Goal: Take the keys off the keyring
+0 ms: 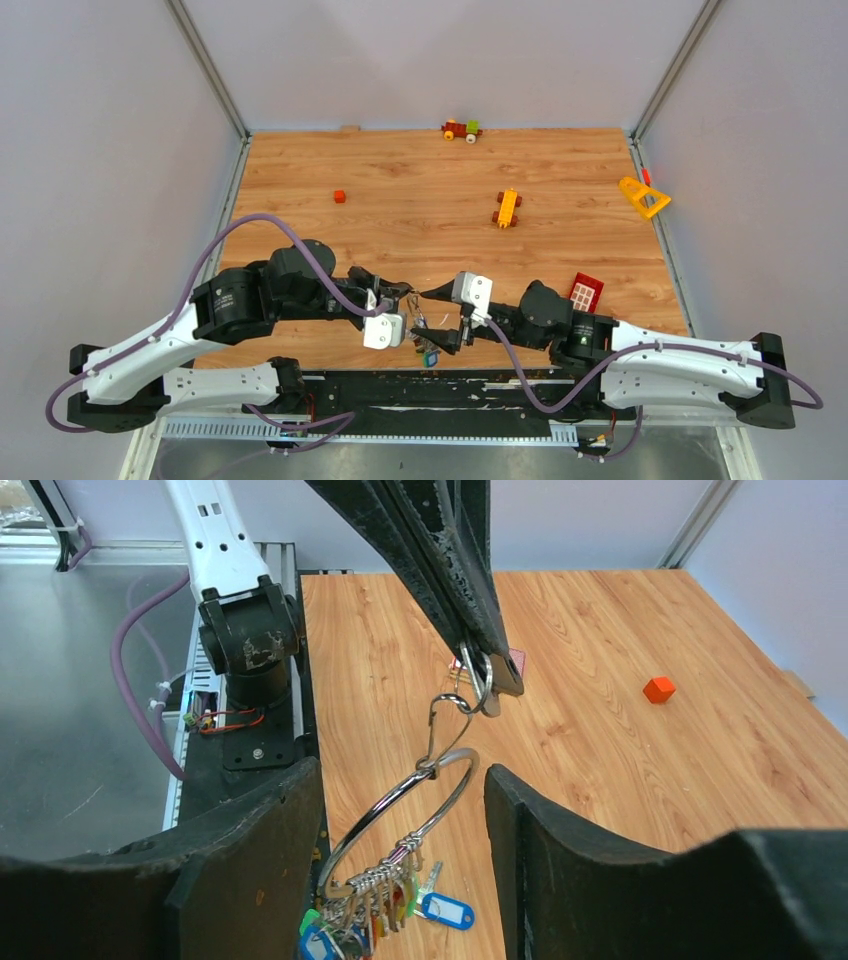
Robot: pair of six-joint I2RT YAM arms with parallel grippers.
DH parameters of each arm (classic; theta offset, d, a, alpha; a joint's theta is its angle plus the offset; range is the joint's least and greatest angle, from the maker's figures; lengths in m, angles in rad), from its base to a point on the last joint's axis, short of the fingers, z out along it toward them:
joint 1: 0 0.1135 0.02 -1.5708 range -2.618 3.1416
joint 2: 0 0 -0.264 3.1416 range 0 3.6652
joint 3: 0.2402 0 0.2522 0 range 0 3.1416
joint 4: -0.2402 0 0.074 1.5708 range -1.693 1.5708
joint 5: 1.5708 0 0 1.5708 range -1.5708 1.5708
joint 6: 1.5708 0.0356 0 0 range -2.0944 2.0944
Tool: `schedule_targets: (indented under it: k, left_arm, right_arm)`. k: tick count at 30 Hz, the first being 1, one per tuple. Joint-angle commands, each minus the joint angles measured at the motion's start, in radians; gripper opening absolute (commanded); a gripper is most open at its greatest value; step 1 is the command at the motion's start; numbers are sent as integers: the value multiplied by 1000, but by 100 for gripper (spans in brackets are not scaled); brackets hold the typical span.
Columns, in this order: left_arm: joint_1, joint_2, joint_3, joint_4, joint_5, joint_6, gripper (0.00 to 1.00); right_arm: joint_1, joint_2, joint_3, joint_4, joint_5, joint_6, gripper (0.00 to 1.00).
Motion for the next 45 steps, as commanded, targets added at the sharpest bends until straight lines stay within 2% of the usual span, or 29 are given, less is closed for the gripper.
schedule_targets:
  k: [1,7,14,25,38,45]
  left_arm:
    - [2,-17,63,35,30,14,0]
    - [2,-24,58,51,42,0,0]
    - [2,-33,53,59,52,-12,0]
    - [2,-31,56,69,54,-14,0]
    - [2,-41,57,70,52,-16,0]
    - [2,-36,58,72,56,-17,0]
  right_arm:
    - [-9,28,36,84,-8,27,60]
    - [-9,40,17,154,74,44,56]
    - [-10,28,-16,221,94,47,49]
    - [-11,37,-27,235,56,50,36]
    - [-11,49,-39,241,-31,55,35]
    - [-12,59,-33,240,-39,53,29]
